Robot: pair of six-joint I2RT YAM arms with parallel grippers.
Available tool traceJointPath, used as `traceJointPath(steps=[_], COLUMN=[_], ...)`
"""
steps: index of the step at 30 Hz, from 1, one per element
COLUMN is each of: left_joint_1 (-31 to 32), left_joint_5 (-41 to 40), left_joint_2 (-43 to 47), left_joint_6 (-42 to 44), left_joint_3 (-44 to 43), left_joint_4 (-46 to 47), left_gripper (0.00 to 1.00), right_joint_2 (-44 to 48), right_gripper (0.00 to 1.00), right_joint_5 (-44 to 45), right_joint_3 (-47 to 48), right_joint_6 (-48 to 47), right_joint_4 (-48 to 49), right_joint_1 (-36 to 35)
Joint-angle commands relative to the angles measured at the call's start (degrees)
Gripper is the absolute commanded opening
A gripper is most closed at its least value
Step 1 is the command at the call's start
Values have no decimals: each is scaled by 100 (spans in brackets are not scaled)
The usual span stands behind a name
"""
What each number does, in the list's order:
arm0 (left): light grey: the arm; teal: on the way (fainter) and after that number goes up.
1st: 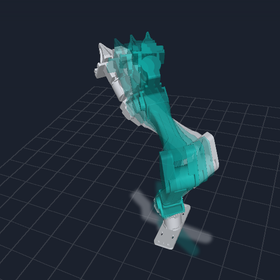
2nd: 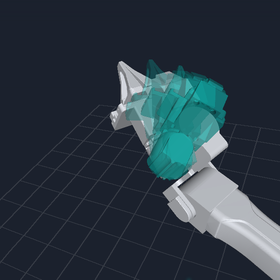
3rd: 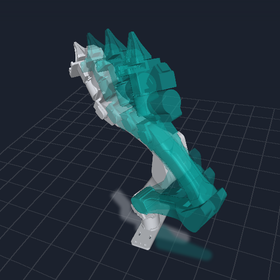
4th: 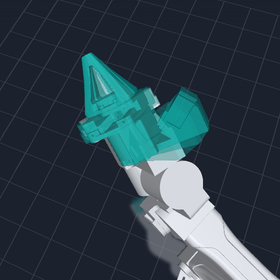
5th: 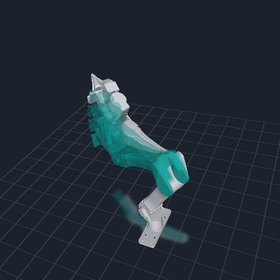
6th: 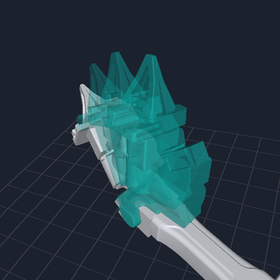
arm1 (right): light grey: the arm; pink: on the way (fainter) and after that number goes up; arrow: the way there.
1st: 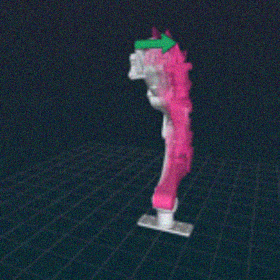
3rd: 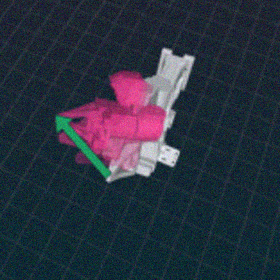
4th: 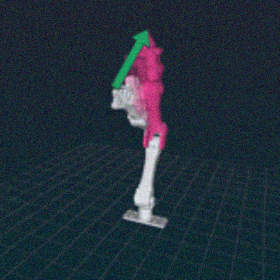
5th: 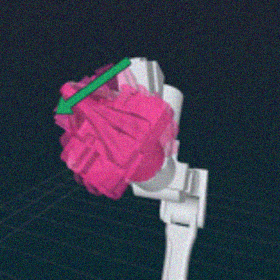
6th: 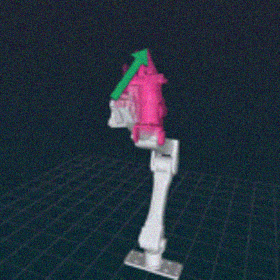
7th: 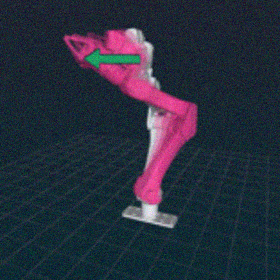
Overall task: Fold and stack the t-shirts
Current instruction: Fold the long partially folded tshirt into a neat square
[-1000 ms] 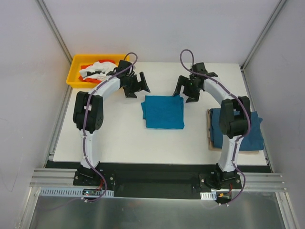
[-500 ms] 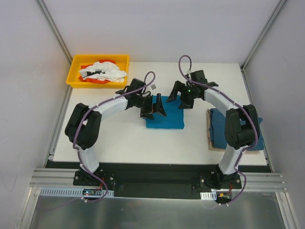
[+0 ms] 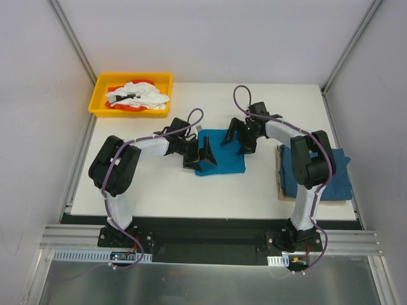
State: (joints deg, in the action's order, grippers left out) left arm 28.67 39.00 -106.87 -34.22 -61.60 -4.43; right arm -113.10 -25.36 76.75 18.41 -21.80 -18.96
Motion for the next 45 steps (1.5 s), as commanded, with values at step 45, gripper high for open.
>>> traceJointPath(steps=[45], left_joint_1=[-467], left_joint_5=[-2793], left_joint_2=[3427], left_joint_6=[-182], left_joint_3=[1590], left_joint_4=[-1412], left_gripper=[99], right_joint_2=[1838], right_gripper=[97], right_joint_5=[2590], right_joint_3=[-855], right_joint_6=[-374], right_joint_4=[-1195], right_joint_1=[-1427])
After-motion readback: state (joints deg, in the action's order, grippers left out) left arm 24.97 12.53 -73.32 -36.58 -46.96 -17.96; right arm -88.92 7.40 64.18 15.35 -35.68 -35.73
